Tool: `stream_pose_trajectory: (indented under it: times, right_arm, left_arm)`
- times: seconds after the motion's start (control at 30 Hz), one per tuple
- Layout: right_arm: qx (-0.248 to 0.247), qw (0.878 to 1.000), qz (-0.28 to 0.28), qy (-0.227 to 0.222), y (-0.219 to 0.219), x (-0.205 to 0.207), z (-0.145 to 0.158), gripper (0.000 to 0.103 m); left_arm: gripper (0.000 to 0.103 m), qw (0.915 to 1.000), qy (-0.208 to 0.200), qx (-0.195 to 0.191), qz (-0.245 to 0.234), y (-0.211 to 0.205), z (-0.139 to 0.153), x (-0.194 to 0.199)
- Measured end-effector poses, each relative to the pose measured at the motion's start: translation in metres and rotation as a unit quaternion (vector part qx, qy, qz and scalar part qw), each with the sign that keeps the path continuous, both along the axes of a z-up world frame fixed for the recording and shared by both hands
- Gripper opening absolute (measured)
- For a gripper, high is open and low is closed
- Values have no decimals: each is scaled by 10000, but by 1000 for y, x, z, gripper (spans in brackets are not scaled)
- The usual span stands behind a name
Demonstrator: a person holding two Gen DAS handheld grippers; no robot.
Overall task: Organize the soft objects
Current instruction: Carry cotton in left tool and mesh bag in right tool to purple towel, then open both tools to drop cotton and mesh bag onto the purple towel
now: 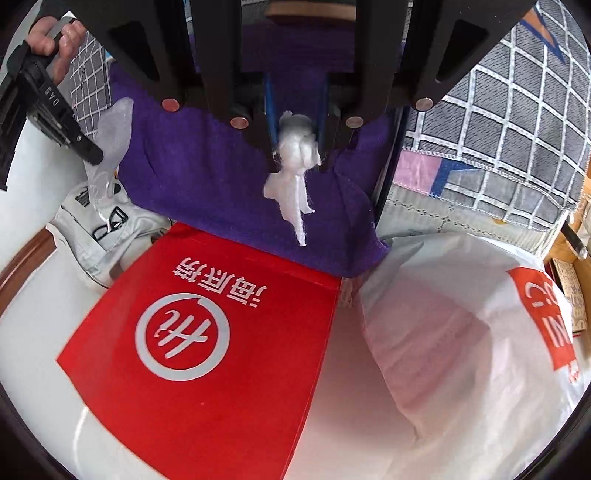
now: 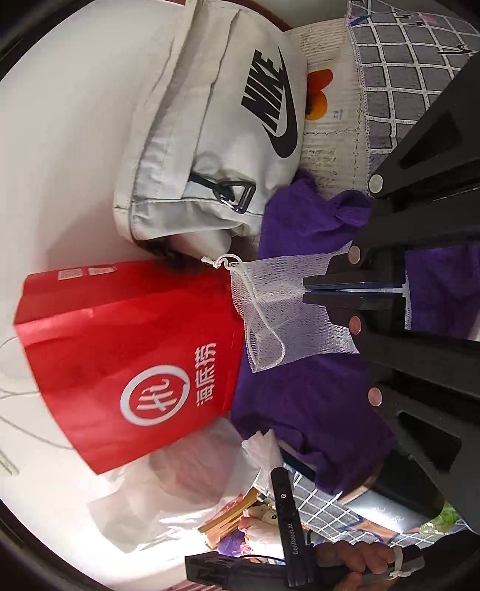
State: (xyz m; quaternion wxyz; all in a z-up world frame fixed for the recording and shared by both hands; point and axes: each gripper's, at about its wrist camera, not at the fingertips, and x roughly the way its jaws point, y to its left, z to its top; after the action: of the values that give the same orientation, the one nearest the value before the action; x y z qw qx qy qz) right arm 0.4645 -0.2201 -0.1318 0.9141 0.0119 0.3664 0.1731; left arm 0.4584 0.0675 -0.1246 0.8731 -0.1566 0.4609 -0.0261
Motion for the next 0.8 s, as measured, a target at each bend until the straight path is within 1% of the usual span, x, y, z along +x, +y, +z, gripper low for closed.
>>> stream_pose_trajectory:
  times: [0.07, 0.23, 0.33, 0.6, 0.8]
  right_arm:
    - [-36, 9999, -19, 94, -1, 8, -9, 1]
    - [-1, 9996, -67, 260, -8, 18, -26, 1]
    - [26, 9993, -50, 367, -10, 24, -34, 1]
    - [4, 9985, 25, 545, -10, 32, -49, 1]
    - [-52, 9975, 36, 699, -6, 38, -62, 2]
  left_arm:
    - [17, 10000, 60, -29, 30, -1, -5, 6]
    - [17, 10000, 40, 23, 89, -2, -10, 17]
    - [17, 9998, 144, 34, 121, -3, -16, 26]
    - [17, 9996, 229, -20, 140, -4, -28, 40]
    - [17, 9994, 327, -44, 38, -9, -35, 45]
